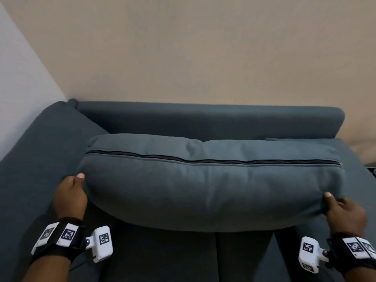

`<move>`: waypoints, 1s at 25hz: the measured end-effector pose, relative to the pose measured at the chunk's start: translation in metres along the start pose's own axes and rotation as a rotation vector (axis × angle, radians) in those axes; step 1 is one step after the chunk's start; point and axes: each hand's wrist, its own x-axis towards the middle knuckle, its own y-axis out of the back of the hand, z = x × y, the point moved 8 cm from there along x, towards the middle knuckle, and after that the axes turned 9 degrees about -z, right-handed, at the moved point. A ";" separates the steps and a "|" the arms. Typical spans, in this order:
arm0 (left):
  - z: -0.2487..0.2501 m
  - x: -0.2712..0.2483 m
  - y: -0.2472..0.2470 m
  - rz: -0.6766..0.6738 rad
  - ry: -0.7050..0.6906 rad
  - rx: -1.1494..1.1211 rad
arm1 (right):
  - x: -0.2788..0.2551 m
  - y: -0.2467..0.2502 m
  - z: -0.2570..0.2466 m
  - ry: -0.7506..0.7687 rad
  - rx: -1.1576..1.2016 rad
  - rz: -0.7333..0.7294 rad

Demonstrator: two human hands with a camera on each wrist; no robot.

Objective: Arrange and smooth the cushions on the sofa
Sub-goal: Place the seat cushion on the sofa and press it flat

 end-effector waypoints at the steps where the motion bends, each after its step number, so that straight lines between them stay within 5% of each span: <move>1: 0.003 -0.008 0.017 0.012 -0.039 0.006 | 0.001 0.014 0.008 0.023 -0.012 -0.019; 6: 0.025 -0.019 0.064 -0.004 -0.143 0.054 | 0.016 0.053 -0.012 0.046 0.007 -0.010; 8: 0.015 -0.007 0.048 -0.025 -0.104 0.137 | 0.026 0.040 -0.027 0.078 -0.131 0.009; 10: -0.019 0.012 0.005 -0.106 -0.031 0.212 | 0.046 -0.008 -0.018 0.070 -0.307 -0.133; 16: -0.186 -0.041 -0.203 -0.908 0.213 0.510 | -0.011 -0.221 0.010 0.112 -0.815 -0.923; 18: -0.199 -0.054 -0.213 -0.863 0.114 0.614 | -0.030 -0.256 0.035 0.061 -0.889 -1.016; 20: -0.194 -0.056 -0.206 -0.820 0.111 0.611 | -0.033 -0.266 0.036 0.027 -0.897 -0.907; 22: -0.178 -0.053 -0.193 -0.810 0.151 0.561 | -0.038 -0.276 0.013 0.128 -0.939 -0.828; 25: -0.150 -0.026 -0.178 -0.703 0.093 0.633 | -0.068 -0.330 -0.041 0.359 -0.930 -0.903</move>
